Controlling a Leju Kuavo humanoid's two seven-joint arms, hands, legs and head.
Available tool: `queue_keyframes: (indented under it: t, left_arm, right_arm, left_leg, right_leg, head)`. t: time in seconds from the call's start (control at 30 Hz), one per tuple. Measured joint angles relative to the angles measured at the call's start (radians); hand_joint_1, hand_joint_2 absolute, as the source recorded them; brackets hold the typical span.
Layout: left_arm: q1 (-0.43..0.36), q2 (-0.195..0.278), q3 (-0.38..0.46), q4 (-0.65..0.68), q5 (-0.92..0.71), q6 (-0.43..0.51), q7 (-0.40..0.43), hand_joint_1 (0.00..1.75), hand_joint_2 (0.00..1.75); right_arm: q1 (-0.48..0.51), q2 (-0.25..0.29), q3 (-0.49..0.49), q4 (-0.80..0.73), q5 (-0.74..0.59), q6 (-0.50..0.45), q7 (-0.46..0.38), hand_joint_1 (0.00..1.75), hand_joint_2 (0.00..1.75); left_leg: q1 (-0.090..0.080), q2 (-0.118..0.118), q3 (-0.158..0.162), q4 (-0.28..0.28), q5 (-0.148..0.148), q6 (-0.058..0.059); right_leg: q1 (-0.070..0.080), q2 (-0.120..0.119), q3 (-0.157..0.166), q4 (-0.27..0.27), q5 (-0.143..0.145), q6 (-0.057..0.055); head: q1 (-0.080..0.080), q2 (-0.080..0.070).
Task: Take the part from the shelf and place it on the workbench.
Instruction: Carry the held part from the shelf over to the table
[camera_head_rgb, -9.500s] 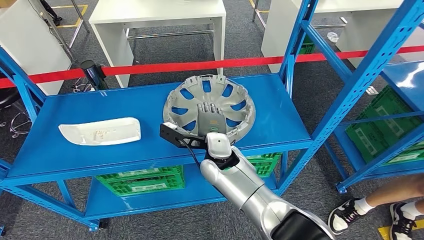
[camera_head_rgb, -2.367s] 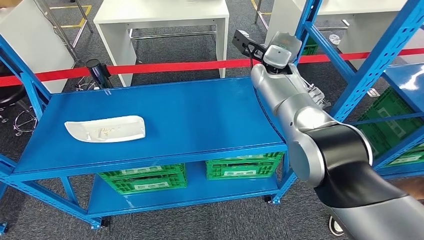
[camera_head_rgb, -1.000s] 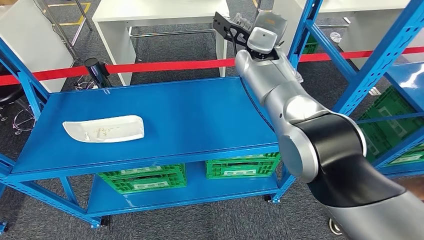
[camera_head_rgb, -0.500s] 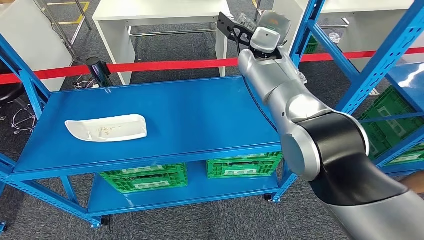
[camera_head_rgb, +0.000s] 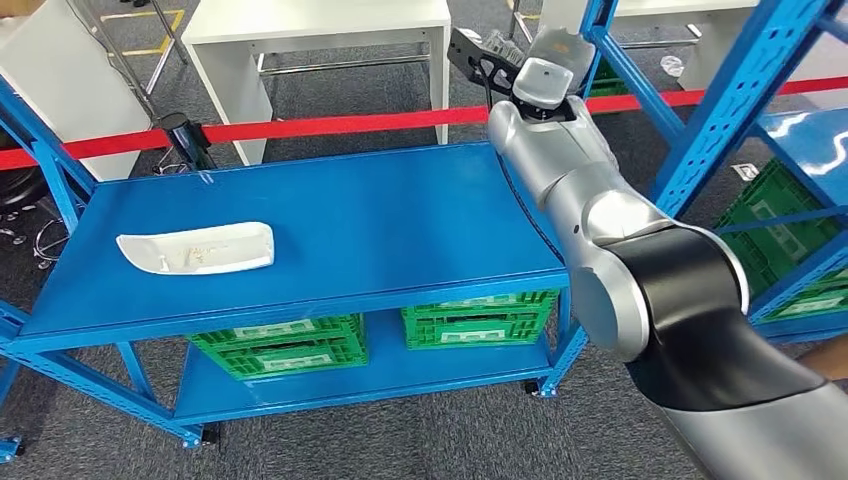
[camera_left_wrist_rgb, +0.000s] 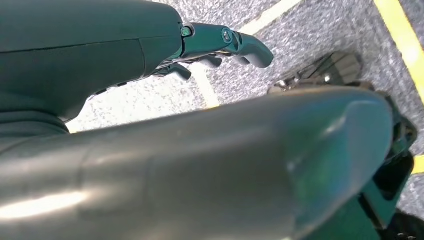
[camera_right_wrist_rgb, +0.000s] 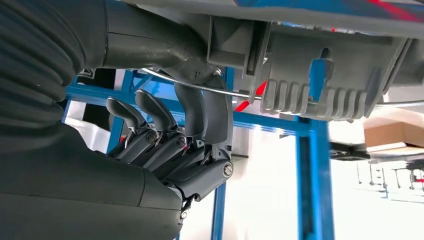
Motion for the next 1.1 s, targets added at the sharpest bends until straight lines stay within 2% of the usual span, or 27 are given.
queue_keyframes:
  t: [0.03, 0.07, 0.13, 0.17, 0.2, 0.23, 0.27, 0.33, 0.37, 0.4, 0.47, 0.5, 0.53, 0.57, 0.63, 0.67, 0.7, 0.73, 0.77, 0.8, 0.83, 0.87, 0.9, 0.97, 1.0, 1.03, 1.1]
  left_arm:
    - [0.0, 0.001, 0.0, 0.0, 0.0, 0.0, -0.001, 0.0, 0.0]
    - [0.0, 0.001, 0.0, 0.0, 0.0, 0.0, -0.002, 0.0, 0.0]
    - [0.0, 0.002, 0.0, 0.001, 0.0, 0.0, -0.003, 0.0, 0.0]
    - [0.0, 0.002, 0.0, 0.001, 0.0, 0.0, -0.003, 0.0, 0.0]
    - [0.0, 0.002, 0.0, 0.001, 0.0, 0.0, -0.003, 0.0, 0.0]
    - [0.0, 0.002, 0.0, 0.001, 0.0, 0.0, -0.003, 0.0, 0.0]
    - [0.0, 0.003, 0.0, 0.002, 0.001, 0.0, -0.003, 0.0, 0.0]
    - [-0.001, 0.006, 0.0, 0.002, 0.001, 0.0, -0.004, 0.0, 0.0]
    - [-0.002, 0.008, 0.0, 0.002, 0.001, 0.0, -0.005, 0.0, 0.0]
    - [-0.002, 0.009, 0.0, 0.002, 0.001, 0.0, -0.005, 0.0, 0.0]
    - [-0.002, 0.009, 0.0, 0.003, 0.001, 0.0, -0.006, 0.0, 0.0]
    - [-0.001, 0.01, 0.0, 0.004, 0.001, 0.0, -0.006, 0.0, 0.0]
    - [-0.001, 0.011, 0.0, 0.005, 0.001, 0.0, -0.007, 0.0, 0.0]
    - [-0.001, 0.012, 0.0, 0.006, 0.001, 0.0, -0.01, 0.0, 0.0]
    - [-0.002, 0.013, 0.0, 0.006, 0.001, 0.0, -0.015, 0.0, 0.0]
    - [-0.002, 0.013, 0.0, 0.006, 0.001, 0.0, -0.017, 0.0, 0.0]
    - [-0.002, 0.012, 0.0, 0.007, 0.0, 0.0, -0.018, 0.0, 0.0]
    - [-0.002, 0.012, 0.0, 0.008, -0.001, 0.0, -0.019, 0.0, 0.0]
    - [-0.002, 0.012, 0.0, 0.008, -0.002, 0.0, -0.02, 0.0, 0.0]
    - [-0.002, 0.012, 0.0, 0.008, -0.004, 0.0, -0.02, 0.0, 0.0]
    - [-0.003, 0.013, 0.0, 0.008, -0.005, 0.0, -0.021, 0.0, 0.0]
    - [-0.003, 0.013, 0.0, 0.008, -0.007, 0.0, -0.021, 0.0, 0.0]
    - [-0.003, 0.013, 0.0, 0.008, -0.008, 0.0, -0.021, 0.0, 0.0]
    - [-0.001, 0.013, 0.0, 0.009, -0.009, 0.0, -0.021, 0.0, 0.0]
    - [0.0, 0.014, 0.0, 0.009, -0.009, 0.0, -0.021, 0.0, 0.0]
    - [0.002, 0.014, 0.0, 0.01, -0.01, 0.0, -0.019, 0.0, 0.0]
    - [0.004, 0.015, 0.0, 0.01, -0.01, 0.0, -0.015, 0.0, 0.0]
  right_arm:
    - [0.0, 0.001, 0.0, 0.0, 0.0, 0.0, -0.002, 1.62, 1.75]
    - [0.0, 0.001, 0.0, 0.0, 0.0, -0.001, -0.004, 1.62, 1.75]
    - [0.001, 0.001, 0.0, 0.0, 0.0, -0.001, -0.007, 1.62, 1.75]
    - [0.002, 0.001, 0.0, 0.0, 0.0, -0.001, -0.007, 1.62, 1.75]
    - [0.003, 0.001, 0.0, 0.0, 0.0, -0.001, -0.008, 1.62, 1.75]
    - [0.004, 0.001, 0.0, 0.0, 0.0, -0.001, -0.008, 1.62, 1.75]
    - [0.004, 0.001, 0.0, 0.0, 0.0, -0.002, -0.009, 1.62, 1.75]
    - [0.004, 0.0, 0.0, 0.0, 0.0, -0.004, -0.011, 1.62, 1.75]
    - [0.003, -0.001, 0.0, 0.0, 0.0, -0.006, -0.011, 1.62, 1.75]
    - [0.003, -0.003, 0.0, 0.0, 0.0, -0.008, -0.012, 1.62, 1.75]
    - [0.002, -0.006, 0.002, 0.0, 0.0, -0.011, -0.015, 1.62, 1.75]
    - [0.002, -0.009, 0.005, 0.001, 0.0, -0.014, -0.017, 1.62, 1.75]
    - [0.002, -0.012, 0.008, 0.002, 0.0, -0.017, -0.022, 1.62, 1.75]
    - [0.001, -0.014, 0.012, 0.003, 0.0, -0.021, -0.03, 1.62, 1.75]
    - [0.001, -0.016, 0.022, 0.004, 0.0, -0.029, -0.051, 1.62, 1.75]
    - [0.001, -0.016, 0.027, 0.006, 0.0, -0.032, -0.061, 1.62, 1.75]
    - [0.002, -0.016, 0.033, 0.007, 0.0, -0.033, -0.071, 1.62, 1.75]
    - [0.002, -0.016, 0.04, 0.009, 0.0, -0.033, -0.081, 1.62, 1.75]
    - [0.002, -0.016, 0.047, 0.01, 0.0, -0.034, -0.092, 1.62, 1.75]
    - [0.002, -0.016, 0.058, 0.01, 0.0, -0.034, -0.103, 1.62, 1.75]
    - [0.002, -0.014, 0.07, 0.01, 0.0, -0.037, -0.113, 1.62, 1.75]
    - [0.003, -0.012, 0.08, 0.01, -0.001, -0.04, -0.121, 1.62, 1.75]
    - [0.005, -0.009, 0.089, 0.01, -0.002, -0.046, -0.128, 1.62, 1.75]
    - [0.009, -0.005, 0.1, 0.01, -0.002, -0.058, -0.14, 1.62, 1.75]
    - [0.01, -0.002, 0.105, 0.01, -0.002, -0.063, -0.146, 1.62, 1.75]
    - [0.01, 0.001, 0.11, 0.01, -0.002, -0.066, -0.152, 1.62, 1.75]
    - [0.011, 0.007, 0.123, 0.01, -0.002, -0.071, -0.161, 1.62, 1.75]
  left_leg:
    - [0.001, 0.002, -0.012, 0.027, -0.027, -0.006]
    - [0.002, 0.004, -0.029, 0.075, -0.068, -0.01]
    - [0.002, 0.005, -0.067, 0.205, -0.149, -0.016]
    - [0.002, 0.005, -0.074, 0.252, -0.169, -0.016]
    - [0.002, 0.005, -0.066, 0.266, -0.168, -0.014]
    - [0.002, 0.005, -0.039, 0.242, -0.151, -0.011]
    - [0.0, 0.005, 0.006, 0.187, -0.128, -0.004]
    - [-0.005, 0.006, 0.1, 0.05, -0.109, 0.01]
    - [-0.01, 0.006, 0.128, 0.005, -0.108, 0.015]
    - [-0.014, 0.006, 0.139, -0.019, -0.11, 0.019]
    - [-0.016, 0.007, 0.135, -0.032, -0.09, 0.028]
    - [-0.013, 0.009, 0.131, -0.039, -0.078, 0.035]
    - [-0.01, 0.011, 0.125, -0.046, -0.063, 0.043]
    - [-0.007, 0.014, 0.116, -0.051, -0.05, 0.049]
    - [-0.006, 0.018, 0.09, -0.051, -0.028, 0.056]
    - [-0.005, 0.019, 0.075, -0.049, -0.019, 0.055]
    - [-0.003, 0.019, 0.06, -0.046, -0.009, 0.054]
    - [-0.001, 0.02, 0.044, -0.042, 0.0, 0.05]
    - [0.003, 0.02, 0.027, -0.036, 0.008, 0.046]
    - [0.005, 0.02, 0.011, -0.027, 0.015, 0.04]
    - [0.006, 0.019, -0.003, -0.017, 0.021, 0.033]
    - [0.006, 0.018, -0.014, -0.009, 0.026, 0.026]
    - [0.005, 0.017, -0.02, -0.005, 0.033, 0.018]
    - [0.006, 0.013, -0.026, -0.008, 0.047, 0.003]
    - [0.008, 0.012, -0.031, -0.005, 0.043, -0.003]
    - [0.01, 0.011, -0.04, 0.01, 0.02, -0.008]
    - [0.011, 0.011, -0.066, 0.097, -0.071, -0.015]
  right_leg:
    - [-0.001, -0.001, -0.006, -0.002, 0.008, -0.009]
    - [-0.001, -0.002, -0.013, -0.004, 0.015, -0.015]
    - [0.002, -0.003, -0.031, -0.004, 0.03, -0.021]
    - [0.004, -0.004, -0.041, -0.003, 0.038, -0.022]
    - [0.006, -0.004, -0.052, -0.002, 0.046, -0.023]
    - [0.008, -0.005, -0.062, -0.002, 0.054, -0.022]
    - [0.01, -0.005, -0.07, -0.001, 0.061, -0.022]
    - [0.012, -0.005, -0.081, -0.002, 0.075, -0.017]
    - [0.011, -0.006, -0.082, -0.005, 0.083, -0.012]
    - [0.009, -0.007, -0.084, -0.008, 0.091, -0.007]
    - [0.006, -0.007, -0.086, -0.018, 0.107, 0.006]
    - [0.007, -0.006, -0.091, -0.016, 0.101, 0.011]
    - [0.007, -0.005, -0.099, 0.0, 0.078, 0.016]
    - [0.007, -0.004, -0.112, 0.034, 0.04, 0.02]
    - [0.006, -0.003, -0.142, 0.153, -0.051, 0.027]
    - [0.005, -0.004, -0.151, 0.208, -0.076, 0.03]
    - [0.003, -0.004, -0.147, 0.239, -0.079, 0.034]
    - [0.0, -0.004, -0.127, 0.236, -0.063, 0.038]
    - [-0.003, -0.005, -0.091, 0.199, -0.04, 0.043]
    - [-0.007, -0.006, -0.046, 0.139, -0.03, 0.047]
    - [-0.006, -0.004, -0.005, 0.081, -0.029, 0.047]
    - [-0.006, -0.003, 0.022, 0.038, -0.035, 0.043]
    - [-0.003, 0.0, 0.035, 0.015, -0.044, 0.036]
    - [0.0, 0.001, 0.028, 0.011, -0.037, 0.015]
    - [-0.001, -0.001, 0.021, 0.01, -0.029, 0.005]
    - [-0.001, -0.004, 0.013, 0.008, -0.018, -0.004]
    - [-0.002, -0.006, -0.009, 0.005, 0.006, -0.015]
  head:
    - [0.0, 0.0]
    - [-0.001, 0.0]
    - [-0.001, 0.0]
    - [-0.001, 0.0]
    - [-0.001, 0.0]
    - [-0.001, 0.0]
    - [-0.001, 0.0]
    - [0.0, 0.0]
    - [0.0, 0.0]
    - [0.0, 0.0]
    - [-0.002, 0.0]
    - [-0.002, 0.0]
    - [-0.001, 0.0]
    - [0.001, 0.0]
    - [0.005, 0.0]
    - [0.005, 0.0]
    - [0.005, 0.0]
    - [0.005, 0.0]
    - [0.005, 0.0]
    - [0.005, 0.0]
    - [0.006, 0.0]
    - [0.008, 0.0]
    - [0.009, 0.0]
    - [0.011, 0.0]
    - [0.011, 0.0]
    - [0.011, 0.0]
    - [0.01, 0.0]
